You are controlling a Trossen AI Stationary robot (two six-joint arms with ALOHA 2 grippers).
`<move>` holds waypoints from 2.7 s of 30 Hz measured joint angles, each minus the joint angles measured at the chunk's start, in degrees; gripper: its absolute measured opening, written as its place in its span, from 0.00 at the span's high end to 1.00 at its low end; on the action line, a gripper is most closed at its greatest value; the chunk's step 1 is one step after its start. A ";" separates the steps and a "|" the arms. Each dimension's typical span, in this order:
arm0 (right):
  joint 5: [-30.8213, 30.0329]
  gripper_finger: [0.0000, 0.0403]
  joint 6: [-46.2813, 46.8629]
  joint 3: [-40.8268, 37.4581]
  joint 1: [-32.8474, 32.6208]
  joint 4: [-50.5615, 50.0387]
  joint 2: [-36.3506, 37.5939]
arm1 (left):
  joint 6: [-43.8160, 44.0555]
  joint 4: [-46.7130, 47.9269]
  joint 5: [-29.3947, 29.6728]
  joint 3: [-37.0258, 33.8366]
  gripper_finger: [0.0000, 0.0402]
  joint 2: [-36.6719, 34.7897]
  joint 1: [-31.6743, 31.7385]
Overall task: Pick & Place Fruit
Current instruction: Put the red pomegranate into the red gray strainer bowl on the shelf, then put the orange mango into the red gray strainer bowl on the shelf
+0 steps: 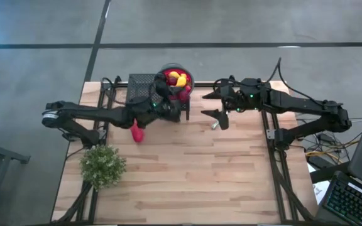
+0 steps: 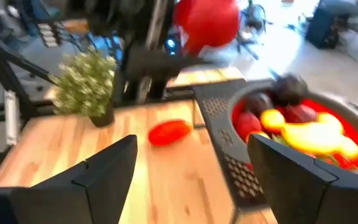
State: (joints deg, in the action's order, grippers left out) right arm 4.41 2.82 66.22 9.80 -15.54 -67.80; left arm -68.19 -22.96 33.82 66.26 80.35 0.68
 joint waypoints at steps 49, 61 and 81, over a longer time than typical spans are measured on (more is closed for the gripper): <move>-1.58 0.33 1.50 -1.14 2.63 -3.70 -0.34 | 44.18 28.05 -5.67 1.42 0.20 1.52 18.34; -1.55 0.25 1.48 -1.50 2.63 -4.11 -0.34 | 40.73 29.31 -5.81 4.00 0.18 -1.24 15.23; -1.51 0.37 -0.25 -2.36 2.61 -4.22 -0.34 | 68.93 64.15 -7.87 4.00 0.18 -16.71 3.12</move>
State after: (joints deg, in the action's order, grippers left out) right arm 2.90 2.57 63.86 12.40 -19.76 -68.14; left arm 0.74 41.18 25.95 70.26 63.64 3.80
